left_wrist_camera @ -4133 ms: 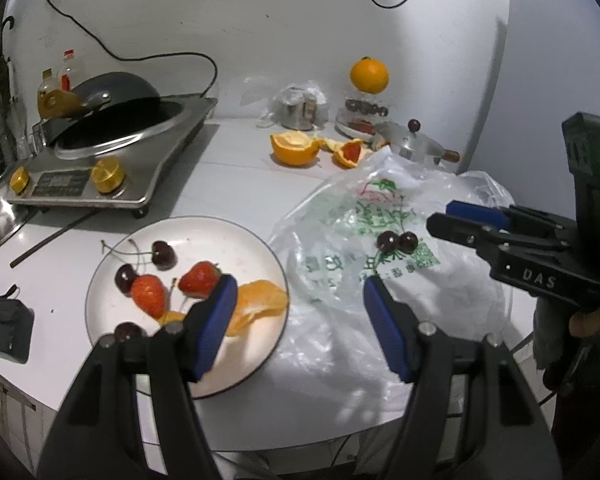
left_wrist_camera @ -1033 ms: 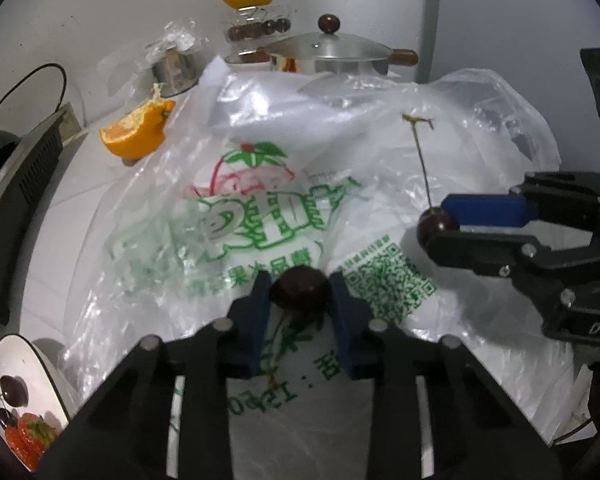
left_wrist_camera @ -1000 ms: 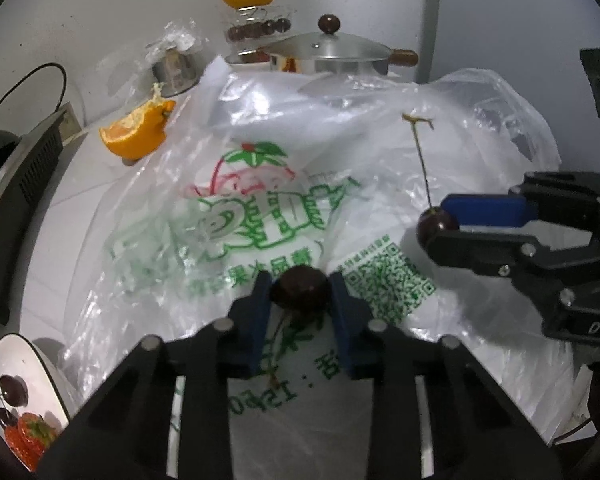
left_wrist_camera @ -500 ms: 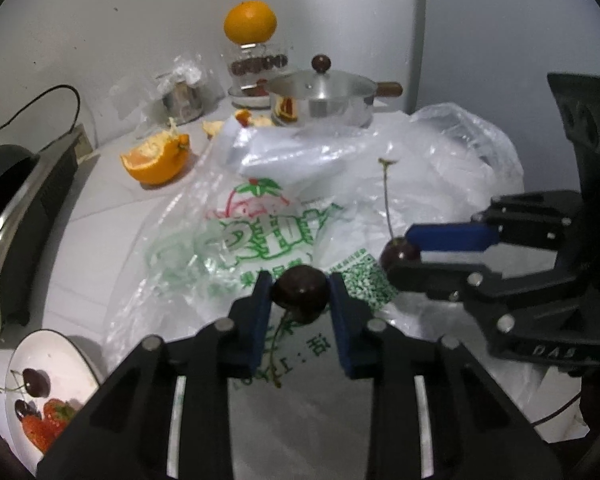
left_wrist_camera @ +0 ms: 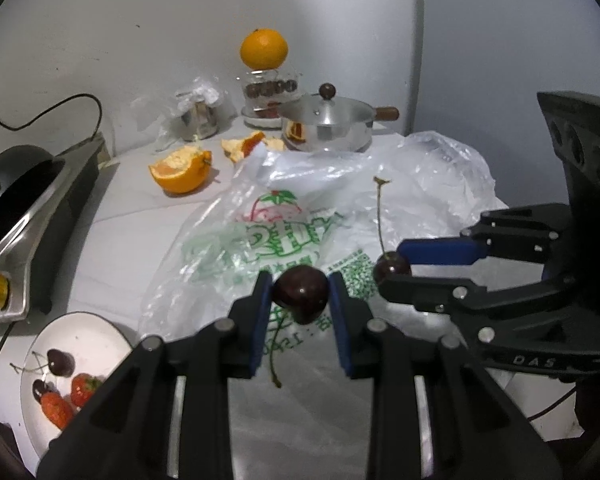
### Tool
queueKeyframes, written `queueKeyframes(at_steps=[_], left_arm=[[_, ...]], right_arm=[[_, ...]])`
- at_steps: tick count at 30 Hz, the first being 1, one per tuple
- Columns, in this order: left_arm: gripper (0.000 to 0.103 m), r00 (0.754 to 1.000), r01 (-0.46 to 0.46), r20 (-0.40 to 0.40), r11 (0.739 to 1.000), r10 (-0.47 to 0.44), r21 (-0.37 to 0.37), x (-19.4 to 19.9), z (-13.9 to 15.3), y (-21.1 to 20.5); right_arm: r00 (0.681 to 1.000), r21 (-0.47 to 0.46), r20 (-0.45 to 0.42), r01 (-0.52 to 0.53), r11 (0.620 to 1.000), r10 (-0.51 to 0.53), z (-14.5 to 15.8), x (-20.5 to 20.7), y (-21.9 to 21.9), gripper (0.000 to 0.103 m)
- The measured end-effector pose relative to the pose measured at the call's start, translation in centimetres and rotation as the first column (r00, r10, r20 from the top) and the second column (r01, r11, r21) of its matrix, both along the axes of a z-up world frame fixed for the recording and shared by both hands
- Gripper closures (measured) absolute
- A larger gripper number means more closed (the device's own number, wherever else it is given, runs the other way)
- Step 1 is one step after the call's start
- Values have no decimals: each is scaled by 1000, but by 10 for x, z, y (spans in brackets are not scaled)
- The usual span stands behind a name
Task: Organize fruits
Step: 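Carry the cherry with the left tool while the right tool carries its cherry to the plate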
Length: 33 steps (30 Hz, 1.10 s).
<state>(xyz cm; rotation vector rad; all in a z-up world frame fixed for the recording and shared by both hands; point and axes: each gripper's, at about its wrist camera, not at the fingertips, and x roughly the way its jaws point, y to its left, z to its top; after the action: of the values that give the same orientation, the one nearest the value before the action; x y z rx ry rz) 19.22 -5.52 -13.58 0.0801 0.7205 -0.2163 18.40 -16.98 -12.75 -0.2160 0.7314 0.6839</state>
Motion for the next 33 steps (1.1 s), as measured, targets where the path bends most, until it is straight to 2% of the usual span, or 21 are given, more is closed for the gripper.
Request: queueKeyframes(at_steps=[17, 33], left_arm=[[74, 996, -77, 33, 997, 78, -29, -45, 11, 57], [74, 982, -185, 38, 981, 187, -57, -78, 3, 119]], right_arm=[[998, -36, 32, -51, 998, 52, 11, -24, 48, 72], [992, -83, 44, -113, 990, 117, 13, -43, 99, 72]])
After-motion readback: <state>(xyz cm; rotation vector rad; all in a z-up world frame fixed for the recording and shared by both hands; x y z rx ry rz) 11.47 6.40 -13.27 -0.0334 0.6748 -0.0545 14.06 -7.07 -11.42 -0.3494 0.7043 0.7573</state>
